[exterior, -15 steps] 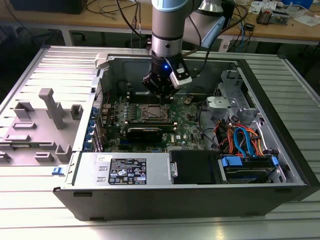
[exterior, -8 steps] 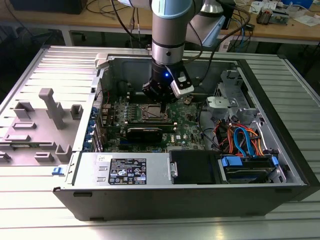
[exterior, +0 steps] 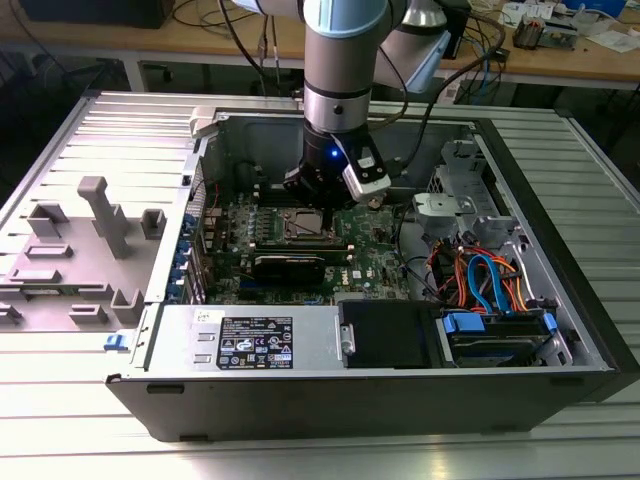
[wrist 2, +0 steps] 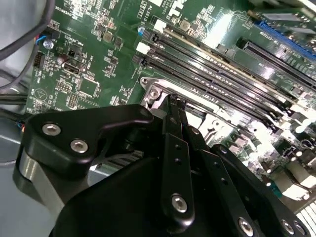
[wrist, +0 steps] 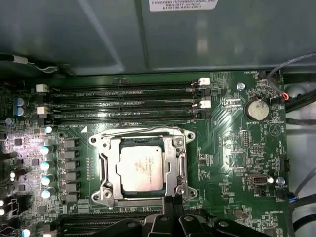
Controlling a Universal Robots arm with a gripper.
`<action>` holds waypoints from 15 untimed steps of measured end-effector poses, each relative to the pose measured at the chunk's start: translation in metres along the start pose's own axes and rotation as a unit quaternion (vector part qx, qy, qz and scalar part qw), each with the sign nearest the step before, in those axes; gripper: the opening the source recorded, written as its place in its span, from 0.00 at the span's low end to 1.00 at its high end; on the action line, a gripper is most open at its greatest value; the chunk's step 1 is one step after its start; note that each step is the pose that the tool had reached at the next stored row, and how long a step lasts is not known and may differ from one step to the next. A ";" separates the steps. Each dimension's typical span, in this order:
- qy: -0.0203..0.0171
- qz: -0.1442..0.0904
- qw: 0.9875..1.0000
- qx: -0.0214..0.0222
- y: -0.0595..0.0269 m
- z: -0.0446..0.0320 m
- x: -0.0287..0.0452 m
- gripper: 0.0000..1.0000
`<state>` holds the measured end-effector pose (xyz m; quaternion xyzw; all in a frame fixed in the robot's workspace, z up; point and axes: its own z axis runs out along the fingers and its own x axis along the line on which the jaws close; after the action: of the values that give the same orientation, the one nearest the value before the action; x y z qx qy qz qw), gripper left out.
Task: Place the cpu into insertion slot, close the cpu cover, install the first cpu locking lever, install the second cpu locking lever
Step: 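Install the second cpu locking lever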
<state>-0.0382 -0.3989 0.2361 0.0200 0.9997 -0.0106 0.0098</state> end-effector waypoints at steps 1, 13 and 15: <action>0.000 0.000 1.000 0.000 -0.0002 -0.0012 0.0000 0.11; 0.001 0.000 1.000 -0.012 -0.0238 -0.0011 0.0119 0.11; 0.001 0.000 1.000 -0.016 -0.0239 -0.0011 0.0125 0.11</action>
<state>-0.0517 -0.4223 0.2375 0.0200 0.9997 0.0055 0.0095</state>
